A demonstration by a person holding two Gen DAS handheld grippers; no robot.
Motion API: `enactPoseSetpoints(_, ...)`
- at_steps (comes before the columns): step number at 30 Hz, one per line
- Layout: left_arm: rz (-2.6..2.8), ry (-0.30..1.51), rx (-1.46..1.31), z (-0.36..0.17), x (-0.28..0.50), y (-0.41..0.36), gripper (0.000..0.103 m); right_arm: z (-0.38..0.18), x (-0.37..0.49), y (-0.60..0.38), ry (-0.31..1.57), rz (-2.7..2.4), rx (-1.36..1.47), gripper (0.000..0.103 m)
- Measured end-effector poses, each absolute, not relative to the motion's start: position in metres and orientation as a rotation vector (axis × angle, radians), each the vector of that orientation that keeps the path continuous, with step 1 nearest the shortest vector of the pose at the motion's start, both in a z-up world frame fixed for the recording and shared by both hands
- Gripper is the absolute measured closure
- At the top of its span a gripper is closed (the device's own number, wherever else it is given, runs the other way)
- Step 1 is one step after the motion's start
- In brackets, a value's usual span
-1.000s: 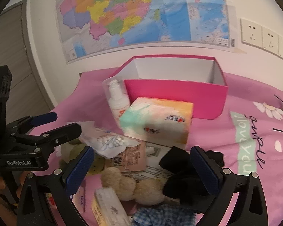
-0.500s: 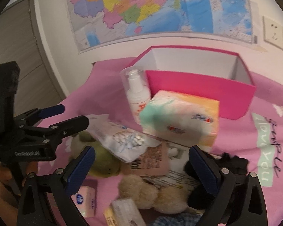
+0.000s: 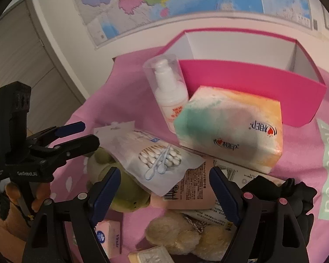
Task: Organize soft objects
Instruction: 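Reach the right gripper to the cotton swab bag and grasp it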
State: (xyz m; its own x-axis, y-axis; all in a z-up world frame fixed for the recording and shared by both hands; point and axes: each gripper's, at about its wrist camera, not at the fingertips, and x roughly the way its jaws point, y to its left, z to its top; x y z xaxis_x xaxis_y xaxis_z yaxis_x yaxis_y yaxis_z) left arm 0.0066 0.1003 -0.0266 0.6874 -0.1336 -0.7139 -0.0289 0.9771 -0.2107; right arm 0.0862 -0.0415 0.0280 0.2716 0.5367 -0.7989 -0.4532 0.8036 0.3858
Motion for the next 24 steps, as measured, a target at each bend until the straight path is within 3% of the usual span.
enactPoseSetpoints(15, -0.220, 0.935, -0.260, -0.046, 0.031, 0.101, 0.009, 0.015, 0.098, -0.040, 1.235, 0.689, 0.146, 0.019)
enactPoseSetpoints(21, -0.321, 1.011, -0.310, -0.055, 0.041, 0.099, 0.021, 0.010, 0.106, -0.032, 1.269, 0.738, 0.170, 0.020)
enactPoseSetpoints(24, -0.368, 1.047, -0.354, -0.059, 0.044, 0.098, 0.026, 0.007, 0.107, -0.030, 1.278, 0.778, 0.204, 0.029)
